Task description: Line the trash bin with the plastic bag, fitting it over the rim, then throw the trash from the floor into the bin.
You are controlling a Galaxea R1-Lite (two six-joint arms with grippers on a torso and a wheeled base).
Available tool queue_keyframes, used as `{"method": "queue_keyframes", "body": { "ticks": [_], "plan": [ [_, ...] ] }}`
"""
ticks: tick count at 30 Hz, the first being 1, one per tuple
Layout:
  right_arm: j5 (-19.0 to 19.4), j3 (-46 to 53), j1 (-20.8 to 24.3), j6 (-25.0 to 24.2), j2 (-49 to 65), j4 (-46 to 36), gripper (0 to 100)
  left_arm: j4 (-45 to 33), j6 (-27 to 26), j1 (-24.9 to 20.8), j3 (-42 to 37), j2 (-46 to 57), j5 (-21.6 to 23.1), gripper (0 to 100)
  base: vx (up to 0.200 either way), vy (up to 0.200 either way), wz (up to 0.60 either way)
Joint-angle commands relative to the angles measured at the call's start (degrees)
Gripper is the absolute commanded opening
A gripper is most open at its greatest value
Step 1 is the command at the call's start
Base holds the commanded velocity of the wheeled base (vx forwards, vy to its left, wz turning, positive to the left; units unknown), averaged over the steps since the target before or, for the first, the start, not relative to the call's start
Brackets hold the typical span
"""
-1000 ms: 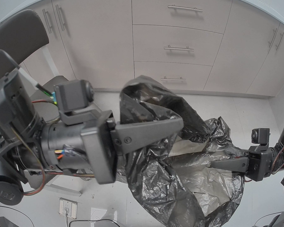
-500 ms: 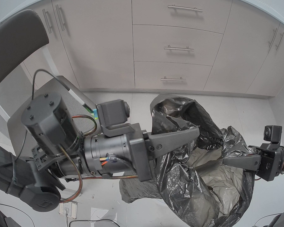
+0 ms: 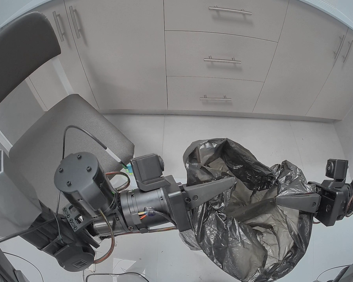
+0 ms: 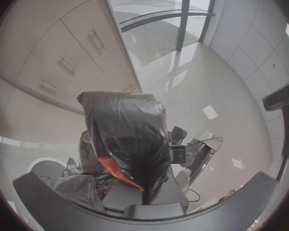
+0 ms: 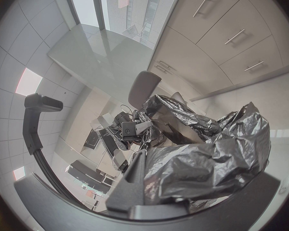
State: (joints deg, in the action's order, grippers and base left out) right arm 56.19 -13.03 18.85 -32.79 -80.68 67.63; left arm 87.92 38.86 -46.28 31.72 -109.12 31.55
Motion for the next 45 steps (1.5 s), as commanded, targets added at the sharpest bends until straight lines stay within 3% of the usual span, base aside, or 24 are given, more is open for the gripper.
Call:
{"method": "queue_keyframes", "body": {
  "ticks": [1, 14, 36, 45],
  "plan": [
    [0.0, 0.0, -0.7, 0.4, -2.8, 0.0, 0, 0.0, 0.1, 1.1, -0.6, -2.6, -0.2, 0, 0.000, 0.000, 0.00],
    [0.0, -0.2, -1.5, 5.7, -7.4, 0.0, 0, 0.0, -0.5, 1.8, 0.3, -5.7, -0.2, 0, 0.000, 0.000, 0.00],
    [0.0, -0.6, -3.5, 5.8, -8.6, 0.1, 0, 0.1, -0.9, 1.5, 2.2, -9.4, -2.9, 0, 0.000, 0.000, 0.00],
    [0.1, 0.1, 0.0, 5.8, -12.1, 0.1, 0, 0.1, -0.7, 2.0, -1.6, -9.4, -3.0, 0, 0.000, 0.000, 0.00]
  ]
}}
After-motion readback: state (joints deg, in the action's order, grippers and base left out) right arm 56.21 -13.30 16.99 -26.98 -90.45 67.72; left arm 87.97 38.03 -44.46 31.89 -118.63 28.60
